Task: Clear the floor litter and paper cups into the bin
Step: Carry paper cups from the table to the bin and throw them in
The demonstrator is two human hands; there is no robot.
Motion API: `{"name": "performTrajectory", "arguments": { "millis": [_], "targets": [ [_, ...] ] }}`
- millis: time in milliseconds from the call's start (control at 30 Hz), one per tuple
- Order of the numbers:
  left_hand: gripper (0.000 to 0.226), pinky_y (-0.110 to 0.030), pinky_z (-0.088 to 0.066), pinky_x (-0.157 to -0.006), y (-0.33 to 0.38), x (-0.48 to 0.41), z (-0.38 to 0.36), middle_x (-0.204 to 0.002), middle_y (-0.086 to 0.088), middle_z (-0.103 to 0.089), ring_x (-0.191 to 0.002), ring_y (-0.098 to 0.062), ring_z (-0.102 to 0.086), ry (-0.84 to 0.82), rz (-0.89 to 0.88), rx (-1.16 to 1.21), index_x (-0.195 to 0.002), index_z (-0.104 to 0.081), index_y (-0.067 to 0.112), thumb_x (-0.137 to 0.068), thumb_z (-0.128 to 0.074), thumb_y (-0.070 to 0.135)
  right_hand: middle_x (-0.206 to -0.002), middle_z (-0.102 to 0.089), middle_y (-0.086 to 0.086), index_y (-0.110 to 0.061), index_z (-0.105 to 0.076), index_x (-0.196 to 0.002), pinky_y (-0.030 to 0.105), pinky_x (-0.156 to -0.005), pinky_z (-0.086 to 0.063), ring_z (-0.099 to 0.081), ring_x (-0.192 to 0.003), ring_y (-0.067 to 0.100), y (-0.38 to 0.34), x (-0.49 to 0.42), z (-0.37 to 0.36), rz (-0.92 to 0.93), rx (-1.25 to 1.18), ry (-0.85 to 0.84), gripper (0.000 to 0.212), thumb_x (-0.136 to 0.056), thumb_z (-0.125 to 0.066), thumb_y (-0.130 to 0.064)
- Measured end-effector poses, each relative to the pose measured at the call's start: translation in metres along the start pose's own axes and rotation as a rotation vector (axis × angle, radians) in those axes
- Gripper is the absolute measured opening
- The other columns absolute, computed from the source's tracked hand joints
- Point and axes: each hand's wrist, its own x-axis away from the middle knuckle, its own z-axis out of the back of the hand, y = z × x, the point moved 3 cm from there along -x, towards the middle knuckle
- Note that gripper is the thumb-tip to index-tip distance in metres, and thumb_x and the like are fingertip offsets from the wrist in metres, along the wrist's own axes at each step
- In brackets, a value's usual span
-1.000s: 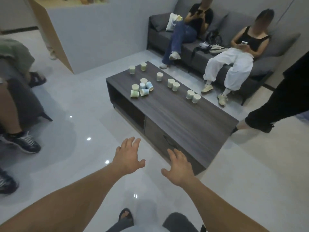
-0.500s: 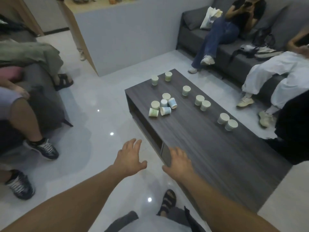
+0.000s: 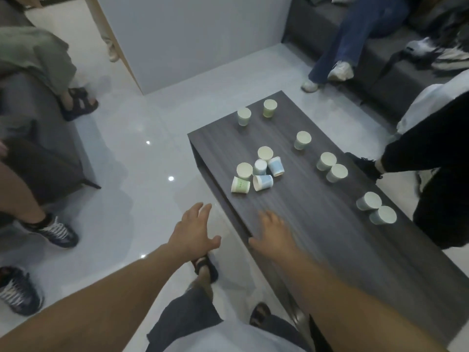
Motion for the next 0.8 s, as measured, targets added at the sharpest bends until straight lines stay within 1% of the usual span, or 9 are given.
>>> {"name": "performTrajectory", "arguments": {
  "millis": [100, 233, 400, 467, 567, 700, 800],
  "targets": [
    [0.091, -0.041, -0.028, -0.115, -0.017, -0.055, 0.017, -0.159, -0.002, -0.009, -0.144, -0.025, -0.016, -0.039, -0.021, 0.034, -0.151, -0.012, 0.022, -0.082, -0.063, 0.051, -0.153, -0.027, 0.004, -0.021, -0.022, -0.152, 0.040, -0.109, -0.035, -0.031, -0.137, 0.025, -0.016, -0.049, 0.005, -0.035, 0.009, 0.029, 0.084, -0.082, -0.061, -0.046],
    [0.091, -0.039, -0.028, -0.114, -0.040, -0.121, 0.022, -0.158, -0.001, -0.009, -0.143, -0.023, -0.017, -0.112, -0.039, 0.063, -0.151, -0.012, 0.021, -0.081, -0.061, 0.053, -0.151, -0.028, 0.002, -0.022, -0.023, -0.151, 0.040, -0.107, -0.038, -0.032, -0.135, 0.023, -0.028, -0.114, 0.002, -0.071, 0.020, 0.040, 0.079, -0.084, -0.058, -0.042],
    [0.091, -0.037, -0.026, -0.115, -0.055, -0.200, -0.007, -0.158, 0.002, -0.009, -0.143, -0.021, -0.017, -0.197, -0.039, 0.106, -0.151, -0.013, 0.022, -0.081, -0.061, 0.054, -0.154, -0.023, 0.002, -0.022, -0.022, -0.151, 0.041, -0.108, -0.038, -0.028, -0.138, 0.023, -0.022, -0.190, -0.029, -0.072, 0.035, 0.033, 0.077, -0.087, -0.060, -0.040],
    [0.091, -0.035, -0.027, -0.115, -0.056, -0.228, -0.024, -0.158, 0.002, -0.012, -0.142, -0.020, -0.019, -0.199, -0.045, 0.133, -0.151, -0.015, 0.022, -0.080, -0.062, 0.053, -0.155, -0.023, 0.002, -0.022, -0.025, -0.150, 0.040, -0.107, -0.039, -0.028, -0.138, 0.022, -0.017, -0.217, -0.044, -0.074, 0.039, 0.061, 0.074, -0.086, -0.060, -0.037],
    [0.090, -0.031, -0.028, -0.111, -0.054, -0.262, -0.049, -0.156, 0.003, -0.016, -0.140, -0.019, -0.024, -0.190, -0.067, 0.172, -0.150, -0.018, 0.021, -0.079, -0.063, 0.053, -0.151, -0.031, 0.002, -0.022, -0.030, -0.147, 0.040, -0.105, -0.040, -0.032, -0.135, 0.022, -0.007, -0.246, -0.065, -0.056, 0.063, 0.116, 0.073, -0.084, -0.063, -0.037],
    [0.087, -0.029, -0.031, -0.105, -0.048, -0.289, -0.074, -0.153, 0.005, -0.022, -0.136, -0.016, -0.029, -0.183, -0.082, 0.209, -0.148, -0.022, 0.025, -0.077, -0.065, 0.052, -0.142, -0.043, 0.001, -0.020, -0.038, -0.142, 0.040, -0.095, -0.046, -0.043, -0.127, 0.022, 0.007, -0.267, -0.084, -0.039, 0.073, 0.162, 0.072, -0.080, -0.068, -0.039],
    [0.084, -0.029, -0.034, -0.102, -0.045, -0.301, -0.087, -0.149, 0.005, -0.028, -0.132, -0.016, -0.034, -0.194, -0.078, 0.236, -0.145, -0.026, 0.026, -0.075, -0.066, 0.053, -0.130, -0.050, 0.000, -0.019, -0.046, -0.134, 0.038, -0.089, -0.047, -0.048, -0.117, 0.022, 0.012, -0.278, -0.093, -0.036, 0.081, 0.162, 0.069, -0.074, -0.067, -0.043]
  ]
}}
